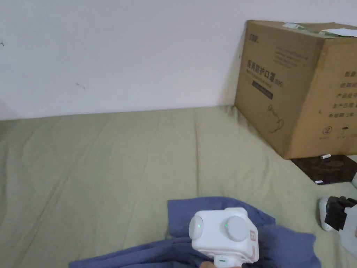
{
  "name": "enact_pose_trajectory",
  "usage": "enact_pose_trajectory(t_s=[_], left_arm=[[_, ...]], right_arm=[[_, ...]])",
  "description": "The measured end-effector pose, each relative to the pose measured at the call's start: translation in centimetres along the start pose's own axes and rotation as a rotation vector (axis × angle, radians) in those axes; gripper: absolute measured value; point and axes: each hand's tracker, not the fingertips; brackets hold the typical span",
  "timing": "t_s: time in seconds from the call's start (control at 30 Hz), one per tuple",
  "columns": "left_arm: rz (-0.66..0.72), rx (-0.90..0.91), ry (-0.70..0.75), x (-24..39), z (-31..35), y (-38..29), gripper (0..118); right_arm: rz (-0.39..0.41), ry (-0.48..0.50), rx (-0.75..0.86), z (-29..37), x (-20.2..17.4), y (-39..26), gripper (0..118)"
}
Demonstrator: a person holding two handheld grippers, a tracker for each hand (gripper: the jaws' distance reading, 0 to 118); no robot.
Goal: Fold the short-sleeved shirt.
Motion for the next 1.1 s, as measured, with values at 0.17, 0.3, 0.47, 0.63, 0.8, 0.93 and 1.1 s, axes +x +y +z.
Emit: enact_pose_trajectory(t_s=[0.17, 0.3, 0.47, 0.63, 0.8, 0.93, 1.1], left_arm=[[0.022, -0.003, 0.053, -1.9, -2.8, -1.9, 20], [0.03, 0.051, -0.002, -2.2, 0.5, -0.4, 113], [-0.01, 0.155, 0.059, -4.9, 7.5, 0.0, 99], [0.131, 0.236, 0.163, -11.7, 11.9, -3.9, 0], [0.248, 0.206, 0.253, -20.7, 13.6, -6.5, 0], [0.33, 0.265, 0.371, -26.3, 17.3, -6.6, 14], [0.47, 0.187, 0.44, -31.8, 17.3, -6.9, 92]], right_arm=[[0.009, 0.015, -0.075, -1.6, 0.0, -2.3, 0], [0.005, 0.047, -0.114, -2.4, -1.2, -3.2, 0], [0.046, 0.11, -0.14, -3.1, -3.8, -3.7, 0], [0.055, 0.179, -0.192, -4.3, -6.7, -5.3, 0], [0.089, 0.222, -0.229, -5.7, -9.3, -6.6, 0], [0.119, 0.235, -0.249, -6.5, -11.2, -6.6, 0], [0.15, 0.251, -0.274, -7.4, -12.7, -6.9, 0]])
